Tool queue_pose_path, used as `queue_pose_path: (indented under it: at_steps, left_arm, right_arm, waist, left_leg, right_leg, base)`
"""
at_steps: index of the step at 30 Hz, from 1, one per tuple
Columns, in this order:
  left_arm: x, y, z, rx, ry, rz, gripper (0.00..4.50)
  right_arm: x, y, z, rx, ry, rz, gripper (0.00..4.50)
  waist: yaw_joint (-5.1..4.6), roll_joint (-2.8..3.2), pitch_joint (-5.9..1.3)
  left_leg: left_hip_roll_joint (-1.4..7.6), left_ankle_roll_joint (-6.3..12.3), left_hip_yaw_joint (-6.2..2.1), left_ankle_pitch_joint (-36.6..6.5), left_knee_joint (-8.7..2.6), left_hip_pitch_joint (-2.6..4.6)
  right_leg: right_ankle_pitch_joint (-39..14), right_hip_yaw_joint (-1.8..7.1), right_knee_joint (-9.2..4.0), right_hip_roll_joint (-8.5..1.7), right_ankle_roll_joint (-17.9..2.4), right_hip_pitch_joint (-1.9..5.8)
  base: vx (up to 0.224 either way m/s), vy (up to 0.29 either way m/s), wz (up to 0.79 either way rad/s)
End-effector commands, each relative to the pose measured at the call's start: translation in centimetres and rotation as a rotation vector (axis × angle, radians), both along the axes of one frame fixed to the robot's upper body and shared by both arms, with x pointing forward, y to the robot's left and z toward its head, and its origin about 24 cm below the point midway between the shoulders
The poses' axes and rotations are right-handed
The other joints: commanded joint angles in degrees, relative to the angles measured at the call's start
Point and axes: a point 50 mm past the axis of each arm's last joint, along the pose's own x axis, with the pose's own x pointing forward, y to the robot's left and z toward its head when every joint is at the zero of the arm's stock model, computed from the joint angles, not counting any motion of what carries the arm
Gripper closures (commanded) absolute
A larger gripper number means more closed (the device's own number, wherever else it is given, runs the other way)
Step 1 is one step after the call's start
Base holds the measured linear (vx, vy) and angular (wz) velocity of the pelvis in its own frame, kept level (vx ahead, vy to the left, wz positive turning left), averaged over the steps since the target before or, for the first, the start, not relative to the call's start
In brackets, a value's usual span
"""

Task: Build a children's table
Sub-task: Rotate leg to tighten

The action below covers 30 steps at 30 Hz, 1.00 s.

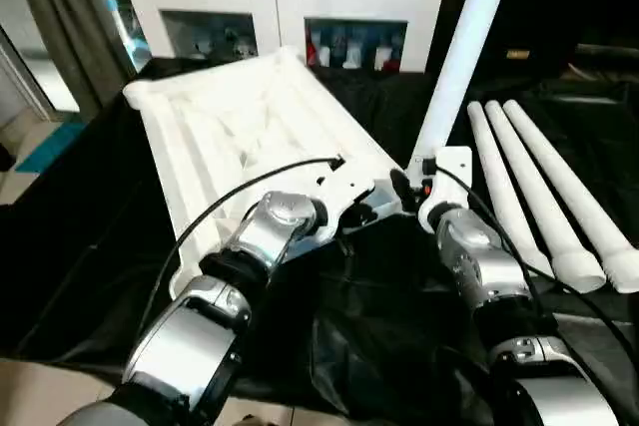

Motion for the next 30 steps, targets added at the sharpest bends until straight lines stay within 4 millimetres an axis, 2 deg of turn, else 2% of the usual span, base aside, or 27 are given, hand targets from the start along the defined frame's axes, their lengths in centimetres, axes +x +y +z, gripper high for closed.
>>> queue_pose_path:
  at_steps: [1,2,4,7,8,10,11,12,13,16,17,21,25,27,28,30]
  left_arm:
    - [0.3,-0.5,0.8,-0.002,-0.044,-0.006,4.5]
    - [0.3,-0.5,0.8,-0.002,-0.044,-0.006,4.5]
    - [0.1,0.1,0.6,-0.001,-0.042,-0.043,4.5]
    - [-0.1,0.7,0.4,-0.005,-0.035,-0.079,4.5]
    - [-0.4,1.3,0.2,-0.015,-0.025,-0.126,4.5]
    - [-0.6,1.6,0.2,-0.022,-0.022,-0.154,4.5]
    - [-1.0,2.4,0.0,-0.024,-0.004,-0.2,4.5]
    - [-1.2,2.7,0.0,-0.022,0.008,-0.22,4.5]
    - [-1.2,2.7,0.0,-0.022,0.008,-0.22,4.5]
    - [-2.2,4.3,0.2,-0.053,0.037,-0.352,4.5]
    - [-2.3,4.5,0.3,-0.062,0.043,-0.371,4.5]
    - [-2.8,5.4,0.5,-0.056,0.071,-0.416,4.5]
    - [-2.9,6.2,0.5,-0.044,0.079,-0.423,4.5]
    - [-3.0,6.3,0.5,-0.042,0.079,-0.422,4.5]
    - [-3.0,6.3,0.5,-0.043,0.079,-0.422,4.5]
    - [-3.0,6.3,0.6,-0.046,0.079,-0.418,4.5]
  right_arm:
    - [-0.9,2.2,-1.4,0.012,0.055,0.116,1.02]
    - [-0.9,2.2,-1.4,0.012,0.055,0.116,1.02]
    - [-0.7,1.2,-0.9,0.024,0.024,0.145,0.62]
    - [-0.8,0.6,-0.5,0.044,0.007,0.198,0.62]
    - [-1.2,0.0,-0.2,0.028,-0.009,0.294,0.62]
    - [-1.5,-0.3,0.0,0.012,-0.014,0.352,0.62]
    - [-2.3,-1.0,0.2,-0.021,-0.009,0.466,0.62]
    - [-2.6,-1.3,0.3,-0.036,-0.003,0.519,0.62]
    - [-2.6,-1.3,0.3,-0.036,-0.003,0.52,0.62]
    - [-3.5,-3.5,1.4,-0.068,0.009,0.667,0.62]
    - [-3.6,-3.8,1.5,-0.071,0.011,0.68,0.62]
    - [-3.8,-4.7,2.0,-0.087,0.028,0.726,0.62]
    - [-3.9,-5.0,2.3,-0.081,0.043,0.754,0.62]
    - [-4.0,-4.9,2.2,-0.076,0.055,0.775,0.9]
    - [-4.0,-4.9,2.2,-0.078,0.056,0.777,0.97]
    - [-4.1,-4.7,2.1,-0.069,0.062,0.787,1.09]
  waist:
    - [0.13,-0.42,-4.23]
    - [0.13,-0.42,-4.23]
    - [0.14,-0.64,-4.07]
    - [0.17,-0.64,-4.14]
    - [0.26,-0.87,-4.19]
    - [0.28,-0.67,-4.21]
    - [0.38,-0.97,-4.18]
    - [0.38,-0.97,-4.18]
    - [0.77,-0.71,-4.12]
    - [1.05,-0.74,-4.0]
    - [1.25,-0.43,-3.96]
    - [1.62,-0.4,-4.03]
    - [1.85,-0.46,-4.2]
    - [1.9,-0.44,-4.17]
    - [1.93,-0.79,-4.15]
    - [2.02,-0.64,-4.16]
  left_leg:
    - [2.71,5.31,-1.2,-9.79,-3.98,0.85]
    - [2.71,5.31,-1.2,-9.79,-3.98,0.85]
    - [2.72,5.79,-1.14,-10.98,-3.99,0.85]
    - [2.89,6.37,-1.16,-10.38,-3.95,0.87]
    - [2.83,6.95,-1.16,-9.89,-3.87,0.73]
    - [2.99,7.5,-1.13,-9.16,-3.84,0.81]
    - [2.94,7.88,-1.1,-9.01,-3.81,0.74]
    - [2.94,7.88,-1.1,-9.01,-3.81,0.74]
    - [3.26,8.39,-1.02,-8.82,-3.79,0.76]
    - [3.37,7.75,-0.96,-10.82,-3.9,0.93]
    - [3.55,7.38,-0.96,-10.92,-3.97,0.97]
    - [3.58,6.1,-0.89,-11.56,-4.0,1.2]
    - [3.5,6.32,-0.86,-9.79,-3.88,1.03]
    - [3.45,6.43,-0.86,-9.57,-3.87,1.02]
    - [3.4,6.47,-0.79,-9.65,-3.85,0.96]
    - [3.41,6.41,-0.83,-9.45,-3.84,0.95]
  right_leg:
    - [-3.43,2.09,-3.64,-4.05,-15.36,3.12]
    - [-3.43,2.09,-3.64,-4.05,-15.36,3.12]
    - [-5.9,2.05,-3.92,-4.14,-15.41,3.19]
    - [-5.25,2.09,-3.81,-4.15,-15.57,3.23]
    - [-4.35,2.01,-3.66,-4.11,-15.77,3.49]
    - [-3.3,2.02,-3.59,-4.13,-16.18,3.22]
    - [-2.91,1.97,-3.49,-4.03,-16.27,3.44]
    - [-2.91,1.97,-3.49,-4.03,-16.27,3.44]
    - [-2.71,2.0,-3.34,-4.08,-16.47,3.32]
    - [-5.49,1.92,-3.56,-4.07,-16.44,3.24]
    - [-6.0,2.0,-3.54,-4.07,-16.57,3.03]
    - [-6.36,2.04,-3.48,-4.06,-16.53,2.76]
    - [-4.04,2.01,-3.14,-4.02,-16.66,2.84]
    - [-4.08,1.98,-3.17,-4.03,-16.6,2.84]
    - [-4.54,1.98,-3.24,-4.04,-16.44,2.87]
    - [-5.09,1.97,-3.22,-4.13,-16.3,2.87]
  base:
    - [0.0,0.0,0.0]
    - [0.0,0.0,0.0]
    - [0.0,0.0,0.0]
    - [0.0,0.0,0.0]
    - [0.0,0.0,0.0]
    - [0.0,0.0,0.0]
    - [0.0,0.0,0.0]
    - [0.0,0.0,0.0]
    - [0.0,0.0,0.0]
    - [0.0,0.0,0.0]
    - [0.0,0.0,0.0]
    - [0.0,0.0,0.0]
    - [0.0,0.0,0.0]
    - [0.0,0.0,0.0]
    - [0.0,0.0,0.0]
    - [0.0,0.0,0.0]
